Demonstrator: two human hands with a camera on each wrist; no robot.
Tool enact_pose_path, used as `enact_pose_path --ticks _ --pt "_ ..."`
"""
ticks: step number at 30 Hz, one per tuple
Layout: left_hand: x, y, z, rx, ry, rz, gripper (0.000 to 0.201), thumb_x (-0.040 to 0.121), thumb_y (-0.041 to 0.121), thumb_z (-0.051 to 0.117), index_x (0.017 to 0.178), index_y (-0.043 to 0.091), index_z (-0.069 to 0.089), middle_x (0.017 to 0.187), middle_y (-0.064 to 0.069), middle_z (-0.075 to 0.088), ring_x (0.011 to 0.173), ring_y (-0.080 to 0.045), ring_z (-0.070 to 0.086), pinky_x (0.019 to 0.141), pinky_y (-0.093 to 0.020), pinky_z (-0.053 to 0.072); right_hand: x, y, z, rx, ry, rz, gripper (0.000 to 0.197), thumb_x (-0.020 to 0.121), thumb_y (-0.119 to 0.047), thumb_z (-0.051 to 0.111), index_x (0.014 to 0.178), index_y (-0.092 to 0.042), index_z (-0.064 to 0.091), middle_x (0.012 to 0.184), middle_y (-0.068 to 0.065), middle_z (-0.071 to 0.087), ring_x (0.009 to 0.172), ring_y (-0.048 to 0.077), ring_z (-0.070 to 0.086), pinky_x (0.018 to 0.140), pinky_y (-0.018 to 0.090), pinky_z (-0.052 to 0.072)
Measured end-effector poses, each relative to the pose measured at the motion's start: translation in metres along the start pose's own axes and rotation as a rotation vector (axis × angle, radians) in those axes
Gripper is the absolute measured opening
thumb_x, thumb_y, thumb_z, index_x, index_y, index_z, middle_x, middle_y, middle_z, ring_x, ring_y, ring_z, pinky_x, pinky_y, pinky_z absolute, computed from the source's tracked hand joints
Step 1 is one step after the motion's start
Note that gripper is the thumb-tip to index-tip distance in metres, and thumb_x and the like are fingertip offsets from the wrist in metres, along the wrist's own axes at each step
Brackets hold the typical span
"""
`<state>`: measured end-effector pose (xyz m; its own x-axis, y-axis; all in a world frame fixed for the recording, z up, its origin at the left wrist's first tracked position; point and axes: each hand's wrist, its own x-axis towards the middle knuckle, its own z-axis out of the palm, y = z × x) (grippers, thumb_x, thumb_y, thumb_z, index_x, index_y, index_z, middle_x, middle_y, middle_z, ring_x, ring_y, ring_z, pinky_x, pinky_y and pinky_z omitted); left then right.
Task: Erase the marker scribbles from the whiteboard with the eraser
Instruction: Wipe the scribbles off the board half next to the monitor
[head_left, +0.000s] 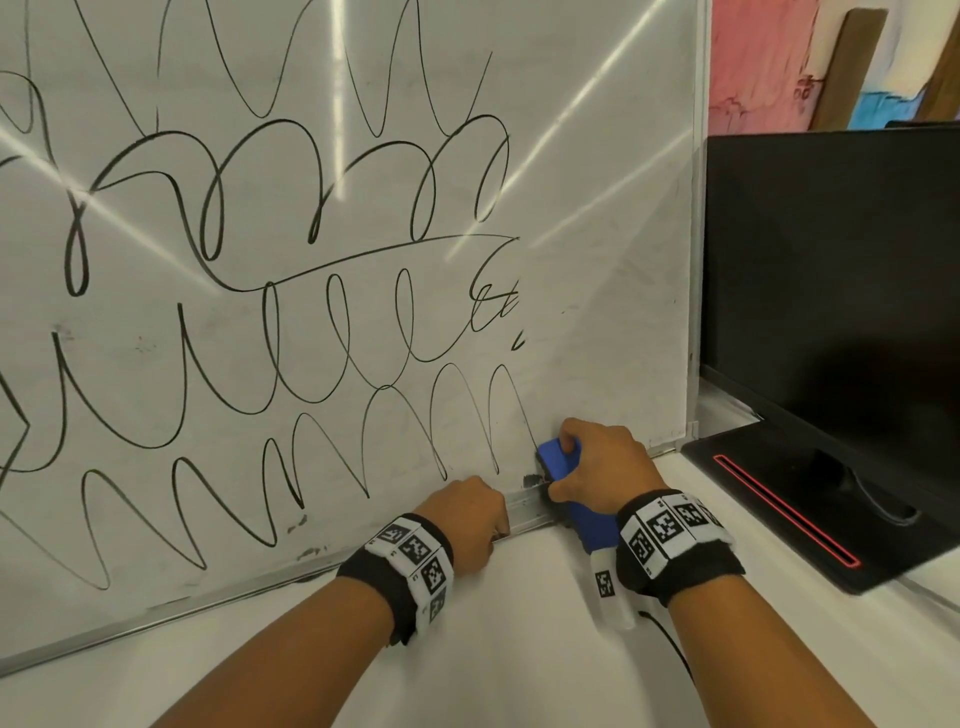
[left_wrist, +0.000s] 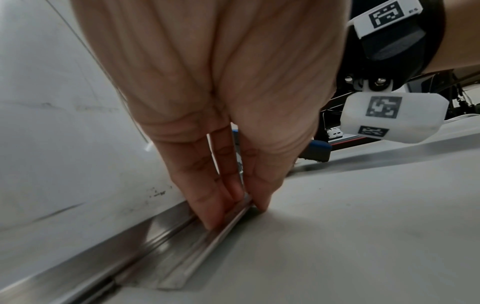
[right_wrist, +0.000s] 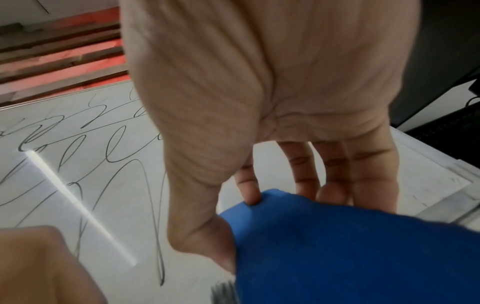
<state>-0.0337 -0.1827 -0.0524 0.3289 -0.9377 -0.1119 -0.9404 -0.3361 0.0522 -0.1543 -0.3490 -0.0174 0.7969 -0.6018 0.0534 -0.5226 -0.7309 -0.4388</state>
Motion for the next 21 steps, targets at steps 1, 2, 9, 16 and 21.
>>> enact_pose_path --ticks 1,2,9,16,21 --pt "0.0 0.0 0.0 -0.006 -0.005 -0.001 0.026 0.087 0.011 0.061 0.111 0.015 0.071 0.113 -0.011 0.061 0.099 -0.029 0.062 0.075 -0.028 0.047 0.0 0.0 -0.001 0.0 -0.004 0.002 0.043 0.066 -0.036 0.083 0.096 -0.026 0.053 0.088 -0.003 0.058 0.076 0.016 0.057 0.064 0.03 0.05" --pt "0.0 0.0 -0.001 -0.009 -0.01 -0.002 0.026 0.087 0.011 0.062 0.111 0.015 0.071 0.113 -0.011 0.061 0.1 -0.029 0.062 0.074 -0.027 0.046 -0.001 0.0 -0.001 -0.004 -0.008 0.002 0.043 0.066 -0.036 0.083 0.096 -0.026 0.054 0.088 -0.003 0.058 0.076 0.016 0.057 0.064 0.03 0.05" --pt "0.0 -0.002 0.001 -0.04 -0.004 -0.008 0.032 0.087 0.015 0.065 0.117 0.022 0.071 0.118 -0.007 0.061 0.104 -0.027 0.062 0.087 -0.032 0.053 -0.005 0.0 0.0 -0.047 -0.035 -0.007 0.043 0.066 -0.039 0.082 0.096 -0.024 0.056 0.085 -0.004 0.057 0.077 0.017 0.058 0.069 0.034 0.056" --pt "0.001 -0.001 -0.001 -0.037 -0.02 -0.008 0.031 0.087 0.017 0.066 0.117 0.024 0.071 0.115 -0.007 0.063 0.102 -0.026 0.061 0.088 -0.035 0.054 -0.005 -0.009 -0.001 0.021 0.073 -0.063 0.047 0.069 -0.044 0.082 0.099 -0.026 0.051 0.087 -0.004 0.057 0.076 0.019 0.058 0.068 0.036 0.056" --pt "0.001 -0.001 -0.001 -0.044 -0.023 -0.014 0.028 0.087 0.016 0.066 0.113 0.024 0.073 0.113 -0.006 0.063 0.1 -0.026 0.062 0.087 -0.034 0.054 -0.008 -0.011 0.005 -0.059 -0.039 -0.041 0.044 0.069 -0.042 0.082 0.097 -0.026 0.053 0.088 -0.004 0.057 0.076 0.016 0.057 0.065 0.03 0.048"
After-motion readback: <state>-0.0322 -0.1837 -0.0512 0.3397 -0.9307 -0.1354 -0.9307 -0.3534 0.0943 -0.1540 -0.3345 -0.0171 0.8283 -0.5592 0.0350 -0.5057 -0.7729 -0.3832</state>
